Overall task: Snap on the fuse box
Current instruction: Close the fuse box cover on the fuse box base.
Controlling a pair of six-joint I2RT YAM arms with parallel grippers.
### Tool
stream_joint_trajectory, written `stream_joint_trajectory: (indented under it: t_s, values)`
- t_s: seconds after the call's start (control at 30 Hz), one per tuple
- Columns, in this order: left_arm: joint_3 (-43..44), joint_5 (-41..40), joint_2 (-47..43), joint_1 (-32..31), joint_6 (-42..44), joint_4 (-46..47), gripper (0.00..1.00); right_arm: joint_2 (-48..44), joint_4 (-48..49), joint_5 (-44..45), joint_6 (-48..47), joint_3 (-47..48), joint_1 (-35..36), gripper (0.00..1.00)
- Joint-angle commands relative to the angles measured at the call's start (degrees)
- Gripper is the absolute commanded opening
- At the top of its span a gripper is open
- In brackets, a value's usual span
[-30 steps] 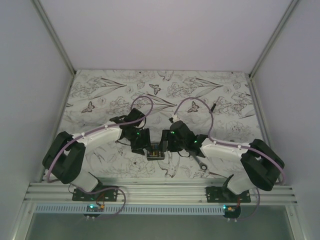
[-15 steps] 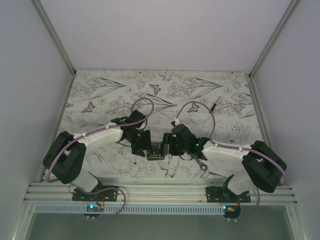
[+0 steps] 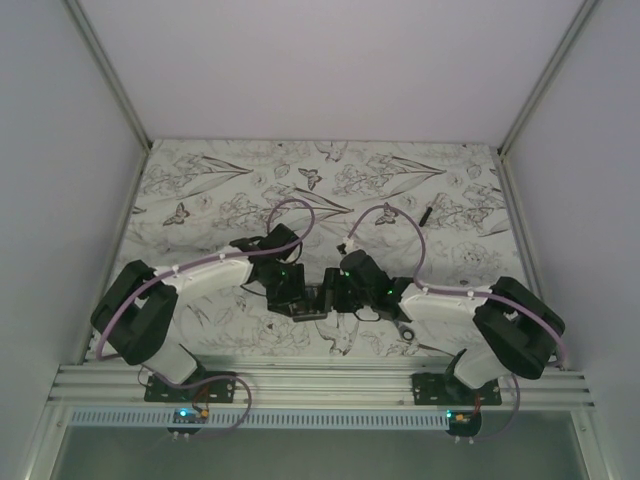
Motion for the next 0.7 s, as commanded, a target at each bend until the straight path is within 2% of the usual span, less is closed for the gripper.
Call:
stream_joint_trajectory:
  t_s: [0.0, 0.13, 0.27, 0.43, 0.67]
  values:
    - [0.3, 2.1, 0.1, -1.7, -2.4, 4.6, 0.48, 0.8, 9.0, -5.5, 3.0, -0.3, 0.8, 0.5]
    - [-0.5, 1.3, -3.1, -1.7, -2.8, 5.5, 0.5, 0.0, 4.6, -2.8, 1.2, 0.3, 0.8, 0.52]
    - [-2.4, 0.6, -5.1, -2.4, -4.4, 6.0, 0.52, -1.5, -4.2, 5.1, -3.2, 3.0, 0.7, 0.6]
    - [-3.7, 0.8, -5.3, -3.2, -4.5, 6.4, 0.57, -0.5, -8.2, 8.0, -7.1, 5.6, 0.3, 0.71]
    - [-6.2, -0.2, -7.7, -3.0, -3.6, 5.5, 0.69, -2.1, -13.5, 11.8, -9.8, 7.4, 0.1, 0.83]
